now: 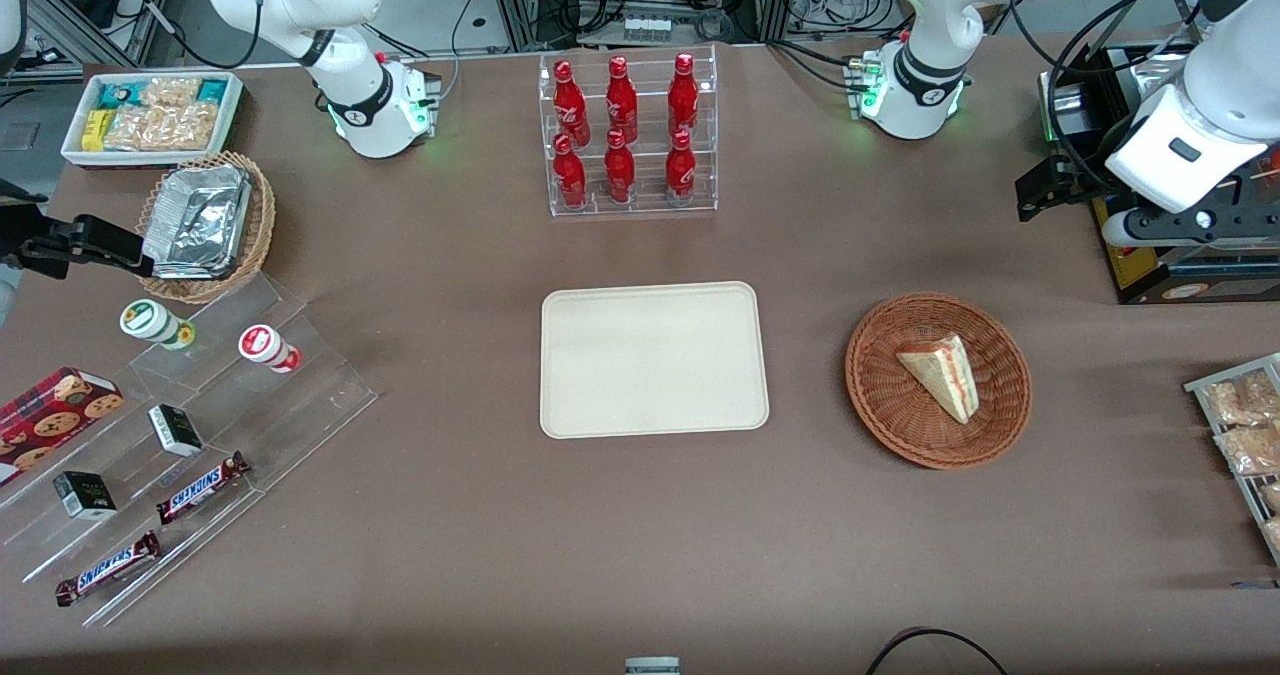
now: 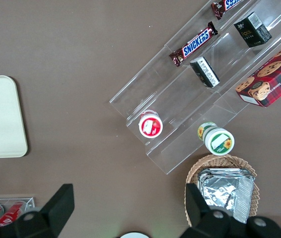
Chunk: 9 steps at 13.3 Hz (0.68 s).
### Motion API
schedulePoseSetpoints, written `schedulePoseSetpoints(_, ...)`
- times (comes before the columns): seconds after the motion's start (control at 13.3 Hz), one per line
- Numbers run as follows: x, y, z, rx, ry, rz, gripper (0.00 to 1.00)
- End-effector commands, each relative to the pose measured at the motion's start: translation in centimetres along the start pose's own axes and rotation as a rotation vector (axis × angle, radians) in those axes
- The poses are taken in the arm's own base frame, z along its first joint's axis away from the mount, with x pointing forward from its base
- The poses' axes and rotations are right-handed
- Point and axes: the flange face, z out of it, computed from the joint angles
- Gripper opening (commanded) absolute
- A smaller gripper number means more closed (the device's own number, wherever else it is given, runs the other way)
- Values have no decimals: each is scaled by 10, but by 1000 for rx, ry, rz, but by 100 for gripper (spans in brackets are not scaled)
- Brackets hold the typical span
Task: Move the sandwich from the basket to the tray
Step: 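Move the left gripper over the wrapped sandwich in the wicker basket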
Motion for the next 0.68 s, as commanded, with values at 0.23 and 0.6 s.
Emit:
schedulePoseSetpoints(0.23, 13, 3, 10, -42, -3, 15, 100)
schedulePoseSetpoints(0.6, 28, 4, 88, -31, -16, 12, 100)
